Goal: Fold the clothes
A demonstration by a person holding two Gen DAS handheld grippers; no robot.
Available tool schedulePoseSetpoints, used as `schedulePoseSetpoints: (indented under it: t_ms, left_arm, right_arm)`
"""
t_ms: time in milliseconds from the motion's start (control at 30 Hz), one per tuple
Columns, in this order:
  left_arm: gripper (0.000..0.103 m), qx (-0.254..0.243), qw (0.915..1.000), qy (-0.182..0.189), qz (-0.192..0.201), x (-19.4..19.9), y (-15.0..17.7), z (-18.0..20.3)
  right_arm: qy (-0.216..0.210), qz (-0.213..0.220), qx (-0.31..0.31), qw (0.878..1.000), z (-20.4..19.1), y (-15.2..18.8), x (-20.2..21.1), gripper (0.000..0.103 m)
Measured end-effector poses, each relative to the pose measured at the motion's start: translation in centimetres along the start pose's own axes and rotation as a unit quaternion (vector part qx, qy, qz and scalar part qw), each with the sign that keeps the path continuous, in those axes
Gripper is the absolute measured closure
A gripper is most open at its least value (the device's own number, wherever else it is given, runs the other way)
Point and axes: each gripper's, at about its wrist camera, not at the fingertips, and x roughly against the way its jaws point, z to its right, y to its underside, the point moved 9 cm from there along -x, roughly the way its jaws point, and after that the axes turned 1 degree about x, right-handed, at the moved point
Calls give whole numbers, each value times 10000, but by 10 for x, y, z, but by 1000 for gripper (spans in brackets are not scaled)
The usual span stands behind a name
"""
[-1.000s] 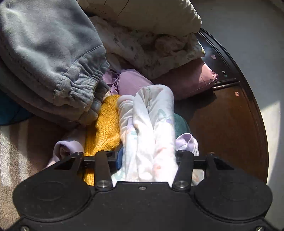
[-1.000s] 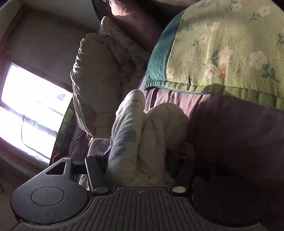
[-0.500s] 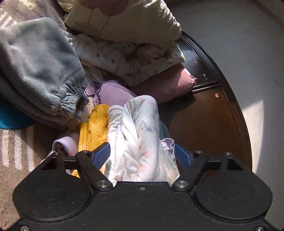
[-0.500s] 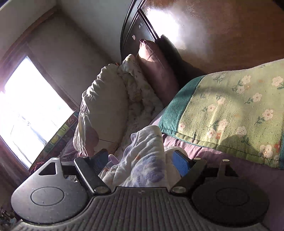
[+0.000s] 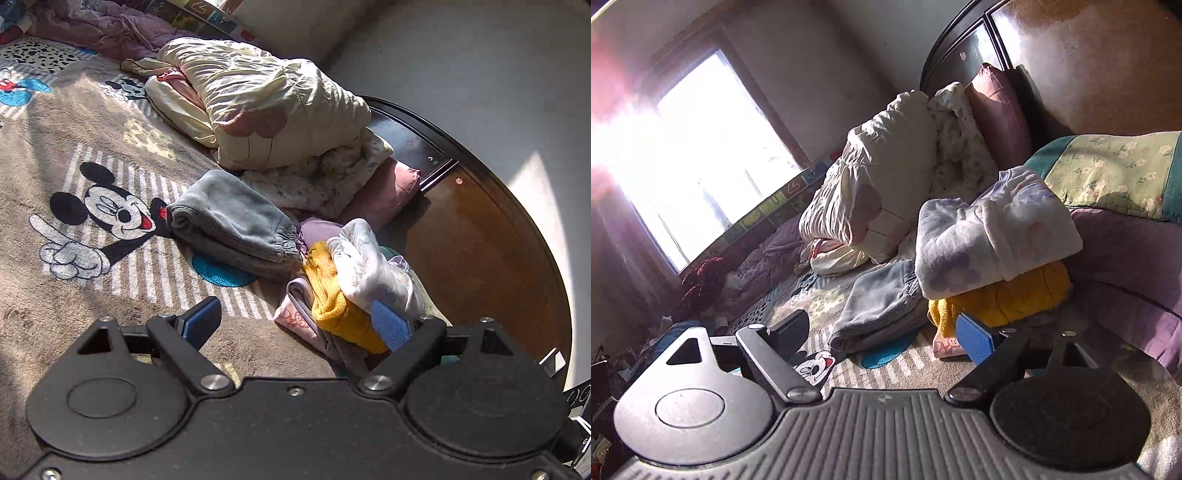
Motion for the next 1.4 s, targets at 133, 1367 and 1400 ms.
schedulePoseSetpoints:
  t_ms: [133, 1367, 1400]
  left_arm:
    - [6, -340, 9951, -870, 333, 76, 13, -41]
    - [0, -858, 9394, -3266, 591, 230, 123, -177]
    - [0, -869, 9383, -3293, 595, 231, 126, -177]
  right_arm:
    - [-181, -526, 424, 9976, -66, 62, 0, 14]
    - [-456, -1888, 2263, 9545, -237, 288, 23, 13]
    - [-464, -1892, 2282, 9539, -237, 291, 23, 13]
